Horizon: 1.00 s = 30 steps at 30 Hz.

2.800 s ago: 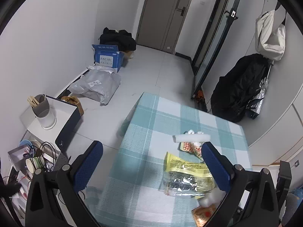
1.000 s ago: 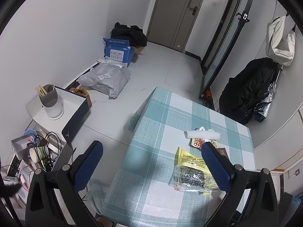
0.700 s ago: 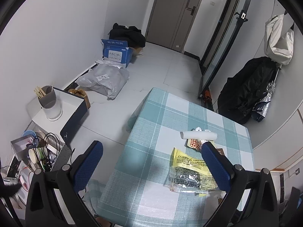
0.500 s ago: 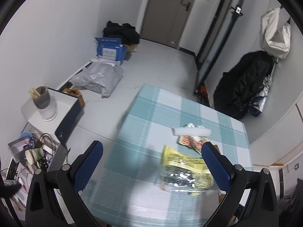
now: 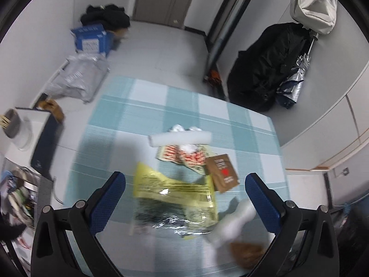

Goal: Collect trash
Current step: 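Lift the brown wrapper with the right tool while the left tool reaches toward the brown LOVE wrapper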

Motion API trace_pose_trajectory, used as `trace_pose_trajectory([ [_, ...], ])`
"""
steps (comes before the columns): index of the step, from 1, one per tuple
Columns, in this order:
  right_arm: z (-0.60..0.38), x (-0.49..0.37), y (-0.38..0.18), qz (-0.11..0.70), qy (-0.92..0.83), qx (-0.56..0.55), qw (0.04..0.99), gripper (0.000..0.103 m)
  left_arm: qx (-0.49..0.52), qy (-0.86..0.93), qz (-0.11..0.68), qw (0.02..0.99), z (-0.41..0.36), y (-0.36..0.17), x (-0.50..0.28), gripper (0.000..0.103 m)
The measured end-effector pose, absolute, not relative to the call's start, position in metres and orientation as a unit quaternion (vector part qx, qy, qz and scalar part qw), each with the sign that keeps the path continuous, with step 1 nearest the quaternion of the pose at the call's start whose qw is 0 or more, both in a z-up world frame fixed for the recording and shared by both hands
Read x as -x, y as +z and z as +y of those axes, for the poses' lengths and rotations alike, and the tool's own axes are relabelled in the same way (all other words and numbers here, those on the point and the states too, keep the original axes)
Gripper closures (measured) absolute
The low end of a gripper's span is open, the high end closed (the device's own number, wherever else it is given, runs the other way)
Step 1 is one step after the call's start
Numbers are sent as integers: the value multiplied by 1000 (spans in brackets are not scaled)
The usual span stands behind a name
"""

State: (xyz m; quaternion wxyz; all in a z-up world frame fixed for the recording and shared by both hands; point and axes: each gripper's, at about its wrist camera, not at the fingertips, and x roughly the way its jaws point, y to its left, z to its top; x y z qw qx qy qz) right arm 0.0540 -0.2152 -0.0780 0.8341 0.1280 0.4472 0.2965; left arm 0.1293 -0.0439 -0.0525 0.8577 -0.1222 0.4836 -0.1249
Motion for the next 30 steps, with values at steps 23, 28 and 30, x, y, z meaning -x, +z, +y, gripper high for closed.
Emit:
trace_pose_trajectory([
  [23, -288, -41, -51, 397, 276, -167, 859, 100, 118, -233, 578, 773, -116, -93, -169, 28],
  [28, -291, -43, -49, 391, 282, -178, 857, 100, 163, -217, 598, 754, -105, -108, -180, 29],
  [30, -292, -42, -48, 390, 283, -181, 858, 100, 188, -215, 610, 739, -100, -115, -182, 29],
])
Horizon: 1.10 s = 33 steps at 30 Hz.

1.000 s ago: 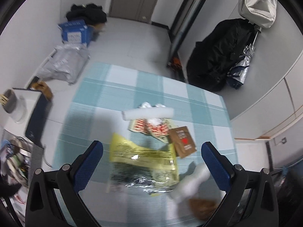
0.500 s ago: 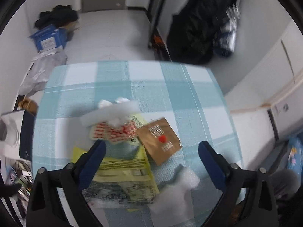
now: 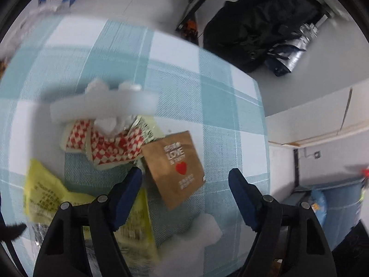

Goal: Collect trash
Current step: 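Lift the brown wrapper with the right tool while the left tool reaches toward the brown LOVE wrapper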

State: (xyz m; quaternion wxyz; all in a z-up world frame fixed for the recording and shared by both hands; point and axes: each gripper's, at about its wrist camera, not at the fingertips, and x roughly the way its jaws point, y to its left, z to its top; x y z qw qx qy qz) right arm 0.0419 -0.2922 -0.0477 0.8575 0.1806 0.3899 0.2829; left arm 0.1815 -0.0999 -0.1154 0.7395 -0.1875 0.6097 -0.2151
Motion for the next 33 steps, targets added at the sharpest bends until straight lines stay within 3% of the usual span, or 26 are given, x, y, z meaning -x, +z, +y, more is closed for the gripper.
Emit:
trace_pose_trajectory([
  [10, -291, -38, -44, 382, 287, -185, 859, 100, 187, -210, 602, 747, -105, -115, -177, 32],
  [13, -292, -38, -45, 383, 285, -186, 859, 100, 177, -203, 611, 744, -107, -118, -180, 68],
  [15, -293, -39, -45, 384, 282, -188, 859, 100, 167, -194, 611, 749, -106, -117, -179, 75],
  [17, -294, -39, -45, 384, 280, -190, 859, 100, 163, -188, 614, 749, -106, -119, -179, 92],
  [20, -293, -38, -44, 382, 278, -188, 861, 100, 167, -190, 616, 746, -108, -120, -178, 101],
  [26, -294, -40, -43, 382, 270, -192, 863, 100, 165, -217, 604, 749, -119, -111, -173, 103],
  [30, -296, -40, -44, 381, 263, -193, 865, 100, 103, -208, 578, 783, -130, -94, -172, 102],
  [31, -297, -39, -43, 381, 262, -193, 866, 100, 83, -212, 573, 787, -134, -92, -171, 94],
  [33, -298, -39, -42, 378, 261, -193, 867, 100, 53, -221, 574, 787, -143, -91, -169, 58],
])
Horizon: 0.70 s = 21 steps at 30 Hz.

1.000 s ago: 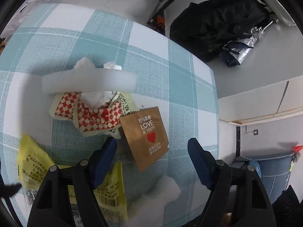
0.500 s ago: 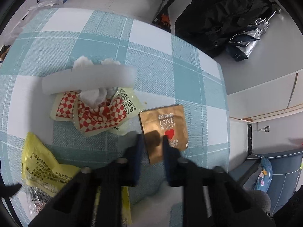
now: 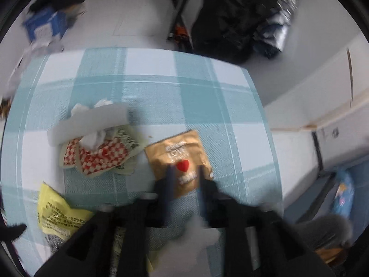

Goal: Collect trash
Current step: 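Lift the brown wrapper with the right tool while the left tool reaches toward the brown LOVE wrapper, then close the left tool on the brown LOVE wrapper and lift it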

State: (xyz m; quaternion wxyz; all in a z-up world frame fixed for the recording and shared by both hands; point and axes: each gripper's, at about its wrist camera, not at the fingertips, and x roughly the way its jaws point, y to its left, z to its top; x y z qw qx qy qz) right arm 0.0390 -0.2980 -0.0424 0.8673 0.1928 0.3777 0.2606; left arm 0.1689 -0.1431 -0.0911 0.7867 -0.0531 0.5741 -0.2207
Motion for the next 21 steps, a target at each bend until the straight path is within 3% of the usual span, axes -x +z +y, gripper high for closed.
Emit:
trace_pose_trajectory([
  [1, -299, -39, -42, 376, 260, -193, 868, 100, 49, -222, 575, 786, -145, -93, -168, 30],
  [2, -300, -39, -42, 375, 259, -193, 869, 100, 48, -224, 573, 787, -146, -94, -167, 25],
  [16, -315, -23, -30, 350, 256, -202, 878, 100, -46, -165, 614, 770, -188, -121, -196, 22],
  [18, -318, -21, -28, 347, 254, -204, 880, 100, -79, -154, 613, 771, -198, -124, -196, 24],
  [21, -323, -19, -26, 341, 254, -210, 881, 100, -95, -148, 609, 773, -205, -125, -197, 38],
])
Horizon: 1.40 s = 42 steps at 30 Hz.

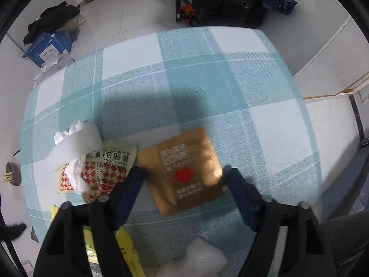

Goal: Collect trash
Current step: 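Close the left tool on the brown LOVE wrapper and lift it, then carry both brown wrappers in both tools over the white bin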

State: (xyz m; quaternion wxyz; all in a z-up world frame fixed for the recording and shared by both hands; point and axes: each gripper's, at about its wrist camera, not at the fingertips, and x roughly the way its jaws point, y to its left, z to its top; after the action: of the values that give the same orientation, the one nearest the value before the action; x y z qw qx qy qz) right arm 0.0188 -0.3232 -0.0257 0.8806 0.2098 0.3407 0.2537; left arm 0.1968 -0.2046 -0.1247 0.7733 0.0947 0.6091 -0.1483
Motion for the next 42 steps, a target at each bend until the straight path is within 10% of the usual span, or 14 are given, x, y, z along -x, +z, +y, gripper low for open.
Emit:
trace_pose_trajectory([
  [11, -330, -7, -15, 316, 260, -218, 886, 100, -74, -147, 603, 780, -191, -124, -195, 61],
  [27, -332, -11, -13, 311, 241, -213, 894, 100, 7, -175, 583, 793, -155, -108, -180, 64],
  [42, -355, 0, 67, 232, 205, -208, 928, 100, 15, -253, 440, 861, -150, 21, -124, 64],
])
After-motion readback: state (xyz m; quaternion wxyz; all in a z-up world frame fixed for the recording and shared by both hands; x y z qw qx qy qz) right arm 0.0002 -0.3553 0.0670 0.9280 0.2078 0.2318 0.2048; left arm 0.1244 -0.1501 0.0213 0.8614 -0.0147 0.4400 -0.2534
